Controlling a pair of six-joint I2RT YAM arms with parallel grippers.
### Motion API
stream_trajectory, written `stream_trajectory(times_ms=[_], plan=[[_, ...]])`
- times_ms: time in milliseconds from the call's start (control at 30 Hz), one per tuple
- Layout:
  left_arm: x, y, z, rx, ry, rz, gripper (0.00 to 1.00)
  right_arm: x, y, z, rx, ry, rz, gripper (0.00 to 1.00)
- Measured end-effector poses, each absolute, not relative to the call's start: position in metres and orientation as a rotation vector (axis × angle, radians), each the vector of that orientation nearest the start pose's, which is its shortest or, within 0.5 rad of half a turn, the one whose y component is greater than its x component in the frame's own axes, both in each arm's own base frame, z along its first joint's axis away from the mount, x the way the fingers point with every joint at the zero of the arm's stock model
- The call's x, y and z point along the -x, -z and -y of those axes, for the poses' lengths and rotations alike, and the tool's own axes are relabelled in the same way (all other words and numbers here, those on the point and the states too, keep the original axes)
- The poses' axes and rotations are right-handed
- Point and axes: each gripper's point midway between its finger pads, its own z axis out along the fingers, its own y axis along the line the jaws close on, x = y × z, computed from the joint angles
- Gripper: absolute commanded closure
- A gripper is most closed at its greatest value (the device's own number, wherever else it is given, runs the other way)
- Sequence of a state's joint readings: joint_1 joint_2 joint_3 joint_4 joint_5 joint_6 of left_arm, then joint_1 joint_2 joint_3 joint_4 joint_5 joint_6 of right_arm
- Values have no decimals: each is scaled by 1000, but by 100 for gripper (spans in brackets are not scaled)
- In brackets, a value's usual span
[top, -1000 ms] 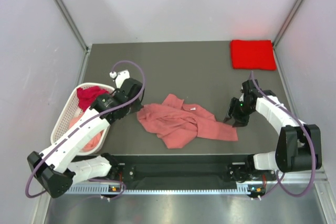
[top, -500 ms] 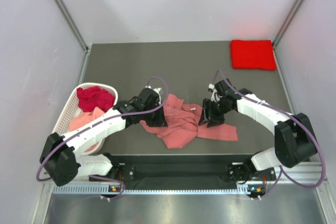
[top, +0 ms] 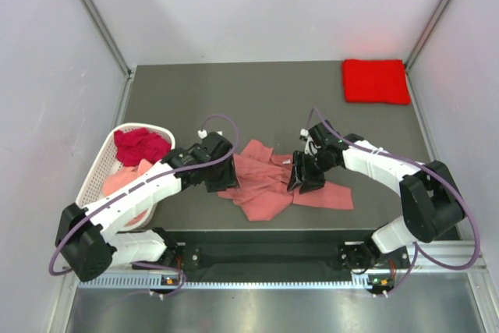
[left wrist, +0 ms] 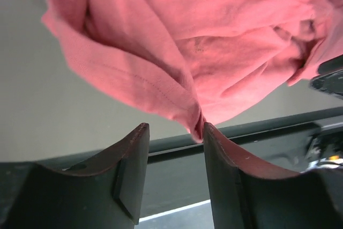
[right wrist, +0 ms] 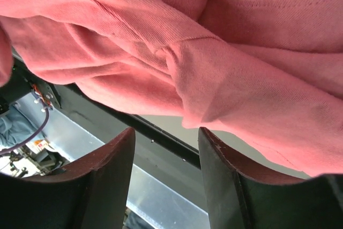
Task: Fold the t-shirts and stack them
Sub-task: Flatten the tshirt out
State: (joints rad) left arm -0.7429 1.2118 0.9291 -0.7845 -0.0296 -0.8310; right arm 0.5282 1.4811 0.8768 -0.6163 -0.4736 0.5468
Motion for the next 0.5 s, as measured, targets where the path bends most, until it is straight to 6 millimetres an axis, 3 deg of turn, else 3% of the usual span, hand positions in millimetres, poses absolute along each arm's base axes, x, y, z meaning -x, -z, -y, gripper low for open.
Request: stream_trajectory(times_ms=[67,200,400,500], plan=[[-184,-123,203,194,480,-2711,50,-188,-68,-225,97,-885,-2951,47],[-182,-130,202,291,510,-2697,52,-181,-72,-240,187,-928,-2933,34],[-179,-148,194,411,500,-2672,54,-168,-95,-306,447,-1141,-2841,37],[-170,-158,193,529,547,-2662,51,-171,-99,-320,462,-1156,-2819,40]])
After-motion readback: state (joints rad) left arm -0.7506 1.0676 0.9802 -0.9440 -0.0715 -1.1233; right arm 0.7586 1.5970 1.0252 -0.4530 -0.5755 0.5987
